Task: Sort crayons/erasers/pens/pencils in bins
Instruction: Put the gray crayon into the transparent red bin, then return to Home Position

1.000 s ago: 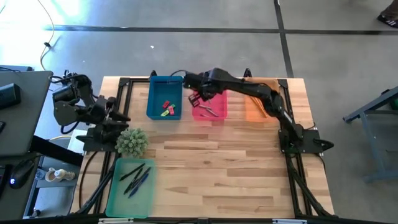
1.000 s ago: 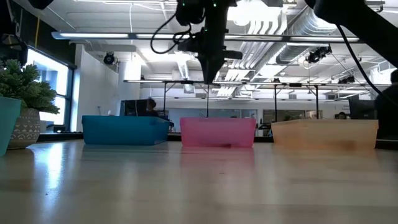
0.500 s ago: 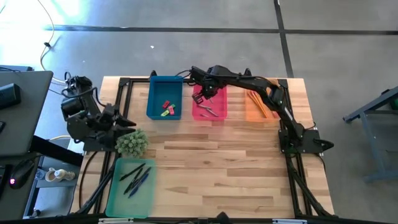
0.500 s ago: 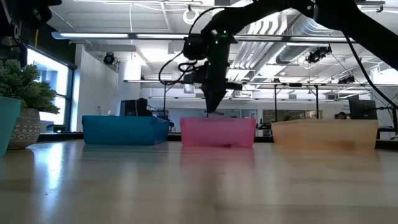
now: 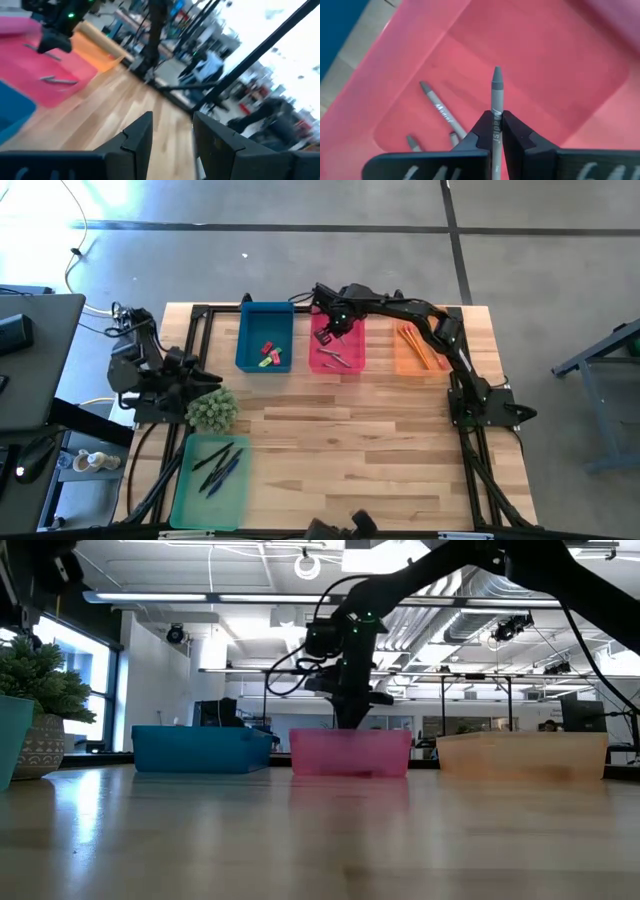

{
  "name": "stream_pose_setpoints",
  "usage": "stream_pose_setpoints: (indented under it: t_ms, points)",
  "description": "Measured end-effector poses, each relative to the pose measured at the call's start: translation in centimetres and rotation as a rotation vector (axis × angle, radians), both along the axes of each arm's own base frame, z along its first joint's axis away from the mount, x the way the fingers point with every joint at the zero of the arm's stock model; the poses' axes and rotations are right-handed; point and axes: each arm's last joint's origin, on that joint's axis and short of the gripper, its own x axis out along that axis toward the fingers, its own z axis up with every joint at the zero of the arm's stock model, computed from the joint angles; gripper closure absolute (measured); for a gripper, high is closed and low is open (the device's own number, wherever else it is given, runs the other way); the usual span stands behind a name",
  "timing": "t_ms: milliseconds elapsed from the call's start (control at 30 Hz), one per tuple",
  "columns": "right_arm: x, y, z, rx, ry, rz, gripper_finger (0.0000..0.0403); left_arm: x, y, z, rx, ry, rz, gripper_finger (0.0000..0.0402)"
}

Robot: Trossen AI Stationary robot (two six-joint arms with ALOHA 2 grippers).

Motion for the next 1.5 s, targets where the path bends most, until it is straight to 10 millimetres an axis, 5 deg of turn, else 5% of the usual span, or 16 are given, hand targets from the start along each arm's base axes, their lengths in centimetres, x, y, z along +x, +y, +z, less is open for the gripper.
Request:
stream_pose_setpoints:
  t_ms: [200,567,1133,1500]
  points:
    - [-0.6,-1.1,0.0,0.005,-0.005,0.019,0.0388,0.6,-0.5,0.3,-0.029,-0.107,0.055,0.0296]
    - [-0.6,-1.5,0.0,-0.022,-0.007,0.097,0.028,2.4,-0.4,0.4,0.08,-0.128,0.219,0.0394]
    - [-0.3,-0.9,0.3,-0.001,-0.028,0.127,0.027,5.0,1.0,-1.0,0.253,0.037,0.08,0.0401]
    - [-0.2,2.2,5.9,-0.071,-0.17,0.182,0.027,5.0,1.8,-3.0,0.324,0.15,0.011,0.0401]
